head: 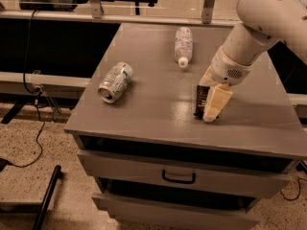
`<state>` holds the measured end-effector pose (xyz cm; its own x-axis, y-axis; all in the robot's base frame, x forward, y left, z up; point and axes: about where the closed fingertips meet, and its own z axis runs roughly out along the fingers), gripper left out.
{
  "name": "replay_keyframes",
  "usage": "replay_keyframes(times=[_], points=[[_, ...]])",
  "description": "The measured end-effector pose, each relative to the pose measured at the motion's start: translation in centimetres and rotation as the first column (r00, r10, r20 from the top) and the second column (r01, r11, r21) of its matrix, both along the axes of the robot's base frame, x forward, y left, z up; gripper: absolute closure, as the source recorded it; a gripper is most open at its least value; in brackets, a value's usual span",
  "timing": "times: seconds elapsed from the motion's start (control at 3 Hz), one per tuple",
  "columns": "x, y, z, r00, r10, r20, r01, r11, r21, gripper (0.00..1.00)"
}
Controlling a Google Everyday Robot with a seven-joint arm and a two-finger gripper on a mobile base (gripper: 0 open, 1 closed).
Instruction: Pick rxbar chocolate
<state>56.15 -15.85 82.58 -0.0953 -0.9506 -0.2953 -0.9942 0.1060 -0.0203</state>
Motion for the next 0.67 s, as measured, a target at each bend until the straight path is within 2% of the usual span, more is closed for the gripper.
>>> replay_keyframes(times=[0.33, 0.67], points=[[-0.17, 0.35, -0.14, 0.9999, 0.011, -0.003, -0.011, 1.0, -0.014, 0.56], [-0.17, 0.36, 0.51, 0.9999, 0.011, -0.003, -0.011, 1.0, -0.013, 0.8]])
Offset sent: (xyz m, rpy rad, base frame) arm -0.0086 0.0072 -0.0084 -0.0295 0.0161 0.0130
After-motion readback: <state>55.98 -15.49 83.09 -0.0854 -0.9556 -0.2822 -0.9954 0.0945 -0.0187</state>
